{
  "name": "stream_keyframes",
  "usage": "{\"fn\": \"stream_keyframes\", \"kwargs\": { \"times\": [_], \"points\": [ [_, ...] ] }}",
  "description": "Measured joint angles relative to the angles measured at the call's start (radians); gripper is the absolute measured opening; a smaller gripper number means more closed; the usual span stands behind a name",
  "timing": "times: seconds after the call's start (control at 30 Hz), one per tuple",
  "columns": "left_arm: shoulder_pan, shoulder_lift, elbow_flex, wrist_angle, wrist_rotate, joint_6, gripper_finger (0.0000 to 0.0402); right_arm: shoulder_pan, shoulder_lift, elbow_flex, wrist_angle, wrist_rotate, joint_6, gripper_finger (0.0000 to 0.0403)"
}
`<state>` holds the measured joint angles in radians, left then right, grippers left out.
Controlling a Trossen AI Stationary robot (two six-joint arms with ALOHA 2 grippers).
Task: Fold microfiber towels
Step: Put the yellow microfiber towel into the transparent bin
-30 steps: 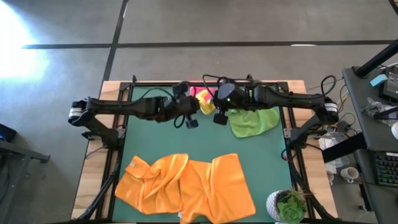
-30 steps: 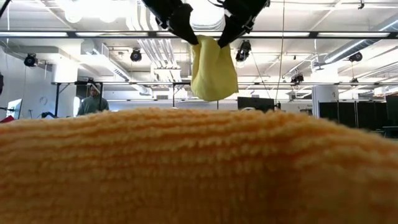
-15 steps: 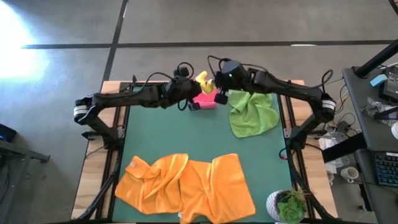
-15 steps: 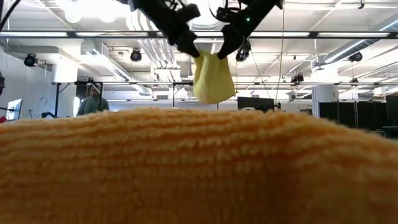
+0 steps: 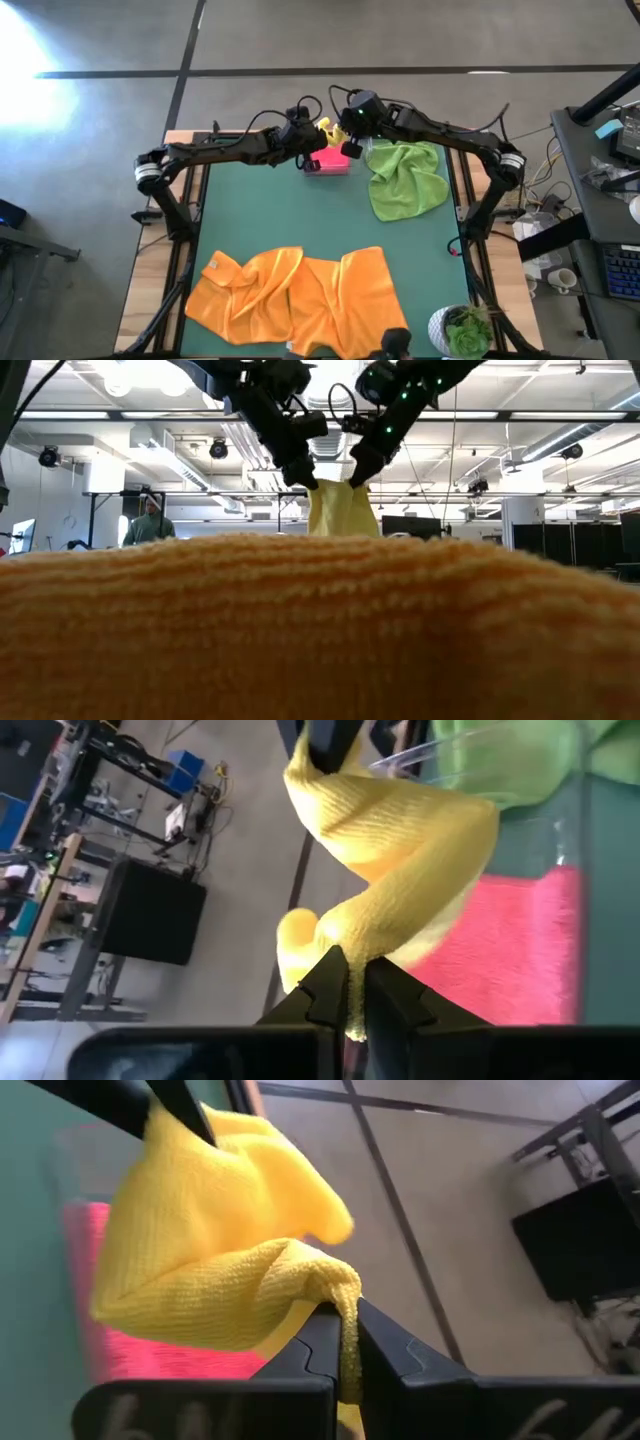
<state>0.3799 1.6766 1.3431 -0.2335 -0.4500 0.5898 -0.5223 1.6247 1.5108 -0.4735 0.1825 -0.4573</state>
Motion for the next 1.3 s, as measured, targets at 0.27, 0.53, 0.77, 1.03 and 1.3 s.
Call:
{"fn": "stream_keyframes", "kwargs": {
  "times": [0.27,0.53,0.77,1.03,1.3],
  "points": [
    [0.061,0.002,0.002,0.127,-0.014,0.173,0.0010,-0.026,0.011,0.000,0.171,0.055,-0.132,0.0008],
    [0.079,-0.001,-0.023,0.031,0.027,0.106,0.0010,-0.046,0.049,-0.008,0.064,-0.048,-0.116,0.0008],
    [0.063,0.015,-0.060,-0.067,0.077,0.052,0.0010,-0.046,0.104,-0.019,-0.120,-0.091,-0.096,0.0008],
    [0.050,0.014,-0.060,-0.170,0.125,0.032,0.0010,-0.046,0.105,-0.031,-0.158,-0.139,-0.075,0.0008],
    [0.048,0.021,-0.067,-0.209,0.336,-0.035,0.0010,-0.046,0.112,-0.034,-0.226,-0.195,-0.086,0.0008]
  ]
}}
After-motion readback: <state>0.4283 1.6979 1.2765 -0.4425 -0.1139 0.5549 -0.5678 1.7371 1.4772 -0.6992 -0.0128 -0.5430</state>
